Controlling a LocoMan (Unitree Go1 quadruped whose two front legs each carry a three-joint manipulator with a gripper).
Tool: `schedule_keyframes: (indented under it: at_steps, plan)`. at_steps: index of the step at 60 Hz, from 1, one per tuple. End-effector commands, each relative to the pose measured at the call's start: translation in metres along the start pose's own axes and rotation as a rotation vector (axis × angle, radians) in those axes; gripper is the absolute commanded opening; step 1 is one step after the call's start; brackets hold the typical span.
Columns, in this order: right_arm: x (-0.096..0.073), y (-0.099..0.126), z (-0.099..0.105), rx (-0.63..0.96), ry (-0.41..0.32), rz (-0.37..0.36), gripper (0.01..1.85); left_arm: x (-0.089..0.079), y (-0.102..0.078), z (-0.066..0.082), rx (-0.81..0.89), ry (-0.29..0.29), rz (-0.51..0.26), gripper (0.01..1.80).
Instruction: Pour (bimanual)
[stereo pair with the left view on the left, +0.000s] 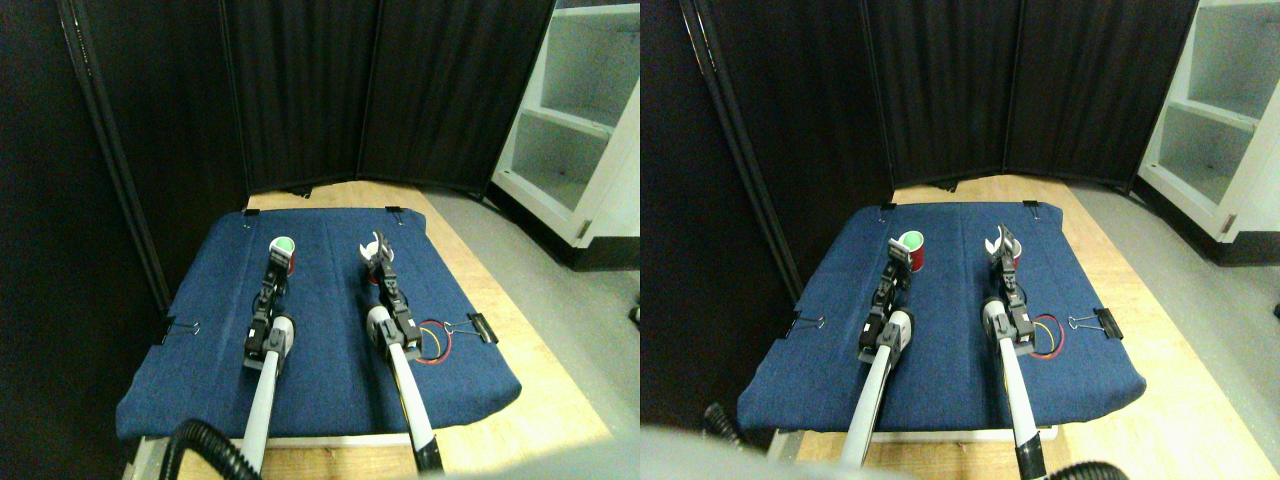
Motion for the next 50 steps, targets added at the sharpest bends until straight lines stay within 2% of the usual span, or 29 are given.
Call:
schedule_keyframes:
  at_steps: [1,6,14,24,36,41,45,50]
  plan:
    - [-0.001,0.006,0.007,0.017,-0.032,0.029,0.33,0.004,0.001,0.000,0.019,-0.071,0.004,1.56]
    - [-0.002,0.007,0.008,0.016,-0.035,0.026,0.33,0.005,0.001,0.001,0.014,-0.086,-0.021,1.50]
    - [-0.002,0.007,0.009,0.036,-0.032,0.029,0.33,0.004,-0.001,0.005,0.010,-0.054,-0.045,1.49]
    - [-0.003,0.007,0.009,0.029,-0.035,0.027,0.33,0.002,-0.003,0.003,-0.010,-0.049,-0.067,1.43]
    - [-0.004,0.005,0.009,0.033,-0.035,0.042,0.33,0.001,-0.002,-0.003,-0.010,-0.042,-0.078,1.48]
    - [-0.003,0.005,0.009,0.036,-0.037,0.042,0.33,0.000,0.000,-0.006,0.002,-0.011,-0.080,1.57]
    - [-0.003,0.005,0.009,0.034,-0.039,0.043,0.33,0.000,-0.001,-0.006,0.001,-0.012,-0.074,1.59]
    - [-0.003,0.005,0.009,0.036,-0.038,0.038,0.33,0.001,-0.001,-0.005,-0.020,-0.047,-0.081,1.41]
